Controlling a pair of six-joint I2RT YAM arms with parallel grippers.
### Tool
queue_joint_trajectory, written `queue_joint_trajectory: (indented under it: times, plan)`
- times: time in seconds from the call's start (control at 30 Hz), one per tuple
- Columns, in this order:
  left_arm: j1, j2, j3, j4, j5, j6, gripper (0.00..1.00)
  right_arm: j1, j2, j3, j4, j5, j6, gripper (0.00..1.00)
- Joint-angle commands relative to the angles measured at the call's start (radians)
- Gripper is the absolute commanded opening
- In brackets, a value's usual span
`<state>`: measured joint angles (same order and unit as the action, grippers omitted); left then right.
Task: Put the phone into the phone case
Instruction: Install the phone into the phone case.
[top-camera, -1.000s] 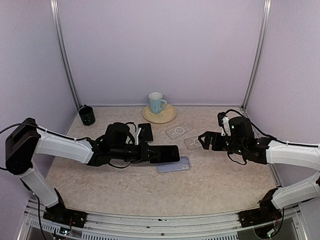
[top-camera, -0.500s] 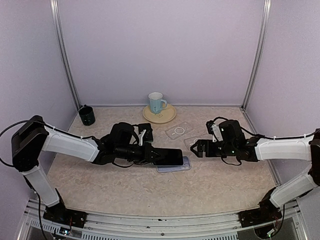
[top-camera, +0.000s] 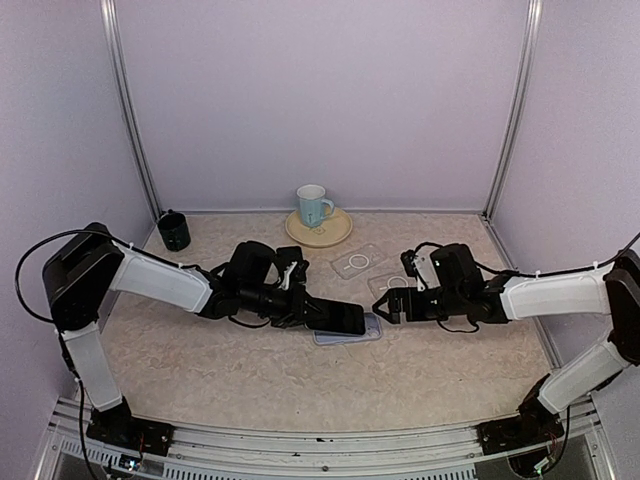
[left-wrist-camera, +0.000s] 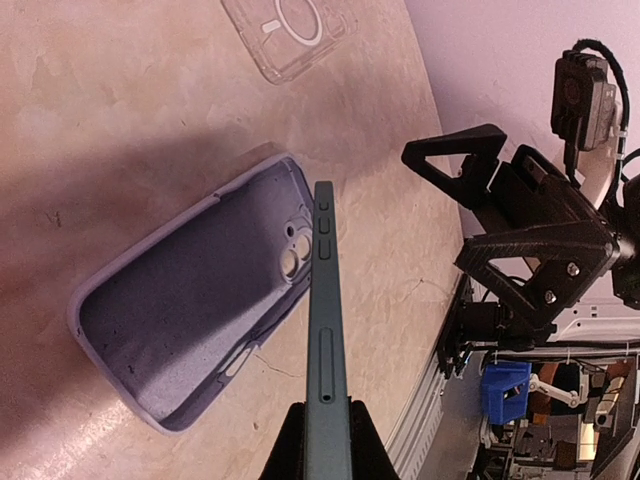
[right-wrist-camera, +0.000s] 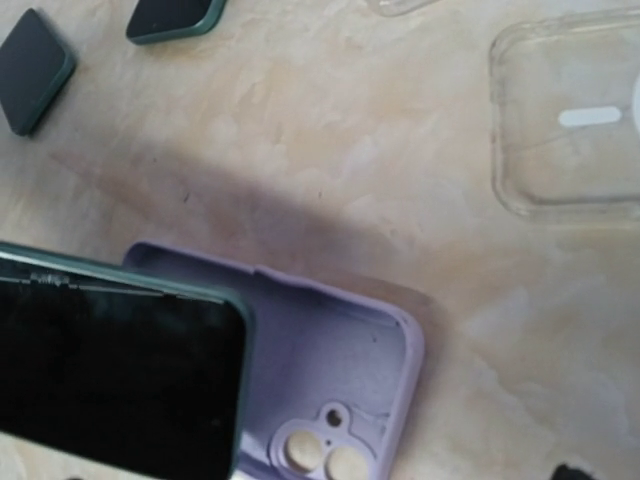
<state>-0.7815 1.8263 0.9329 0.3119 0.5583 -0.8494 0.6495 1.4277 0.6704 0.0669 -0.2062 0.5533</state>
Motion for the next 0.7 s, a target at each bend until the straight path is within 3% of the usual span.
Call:
queue_joint_trajectory:
  times: [0.0,0.67]
  plan:
    - [0.012,0.021,0.074,0.01,0.072,0.013,0.0,-0.003,0.024,0.018,0.035,-0.026,-0.012,1.0]
    - [0.013,0.099,0.126,-0.015,0.119,-0.076,0.0,0.014,0.108,0.026,0.086,-0.057,-0.007,1.0]
